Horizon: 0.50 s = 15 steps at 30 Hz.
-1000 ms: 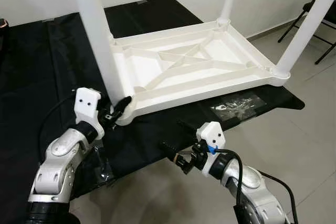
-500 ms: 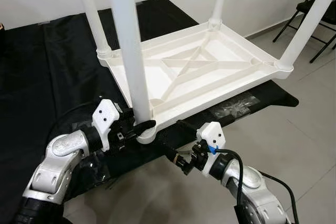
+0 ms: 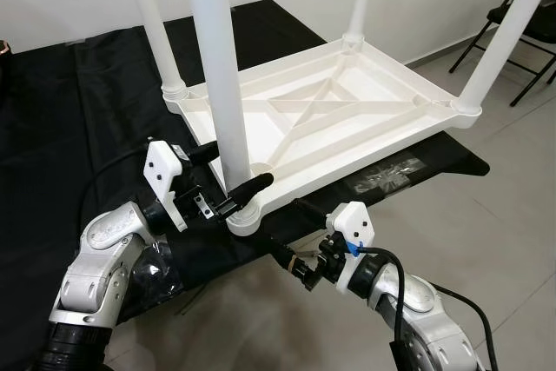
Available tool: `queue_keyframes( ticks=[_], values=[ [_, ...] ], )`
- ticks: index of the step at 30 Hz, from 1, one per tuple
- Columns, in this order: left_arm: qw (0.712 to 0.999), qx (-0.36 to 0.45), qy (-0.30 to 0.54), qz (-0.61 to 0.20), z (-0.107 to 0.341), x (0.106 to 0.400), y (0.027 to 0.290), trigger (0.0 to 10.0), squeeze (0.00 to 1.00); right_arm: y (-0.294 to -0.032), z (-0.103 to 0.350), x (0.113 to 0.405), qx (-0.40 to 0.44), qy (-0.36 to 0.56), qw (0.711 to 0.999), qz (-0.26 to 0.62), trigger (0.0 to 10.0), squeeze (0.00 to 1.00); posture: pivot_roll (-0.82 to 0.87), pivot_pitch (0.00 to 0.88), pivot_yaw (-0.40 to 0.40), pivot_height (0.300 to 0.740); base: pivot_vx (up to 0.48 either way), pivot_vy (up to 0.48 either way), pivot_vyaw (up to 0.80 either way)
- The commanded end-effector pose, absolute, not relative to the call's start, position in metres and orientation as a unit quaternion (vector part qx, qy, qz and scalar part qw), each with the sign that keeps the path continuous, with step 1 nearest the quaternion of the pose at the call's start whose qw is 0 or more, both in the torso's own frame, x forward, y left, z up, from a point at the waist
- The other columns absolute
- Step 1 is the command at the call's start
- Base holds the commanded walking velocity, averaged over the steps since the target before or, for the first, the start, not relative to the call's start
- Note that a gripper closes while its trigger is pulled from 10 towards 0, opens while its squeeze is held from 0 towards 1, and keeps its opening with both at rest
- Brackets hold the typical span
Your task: Building children table
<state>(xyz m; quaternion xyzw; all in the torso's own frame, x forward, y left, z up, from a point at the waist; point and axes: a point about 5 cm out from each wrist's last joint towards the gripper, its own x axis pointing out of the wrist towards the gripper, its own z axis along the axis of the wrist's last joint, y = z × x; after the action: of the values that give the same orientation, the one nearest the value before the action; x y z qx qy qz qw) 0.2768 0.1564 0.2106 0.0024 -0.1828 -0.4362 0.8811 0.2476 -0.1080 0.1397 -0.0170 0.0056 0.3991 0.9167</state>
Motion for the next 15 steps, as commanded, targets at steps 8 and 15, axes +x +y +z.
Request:
queue_keyframes(
  ticks=[8,15],
  values=[
    [0.841,-0.004,-0.078,-0.536,0.191,0.239,0.181,10.0,1.0,-0.108,0.14,0.245,-0.01,0.011,0.913,0.407,10.0,0.0,-0.05,0.167,-0.013,0.74,0.0,0.0,0.0],
    [0.912,0.016,-0.081,-0.403,0.186,0.24,0.226,10.0,0.69,-0.102,0.164,0.254,-0.05,-0.01,0.872,0.487,10.0,0.0,-0.03,0.184,-0.029,0.74,0.0,0.0,0.0]
  ],
)
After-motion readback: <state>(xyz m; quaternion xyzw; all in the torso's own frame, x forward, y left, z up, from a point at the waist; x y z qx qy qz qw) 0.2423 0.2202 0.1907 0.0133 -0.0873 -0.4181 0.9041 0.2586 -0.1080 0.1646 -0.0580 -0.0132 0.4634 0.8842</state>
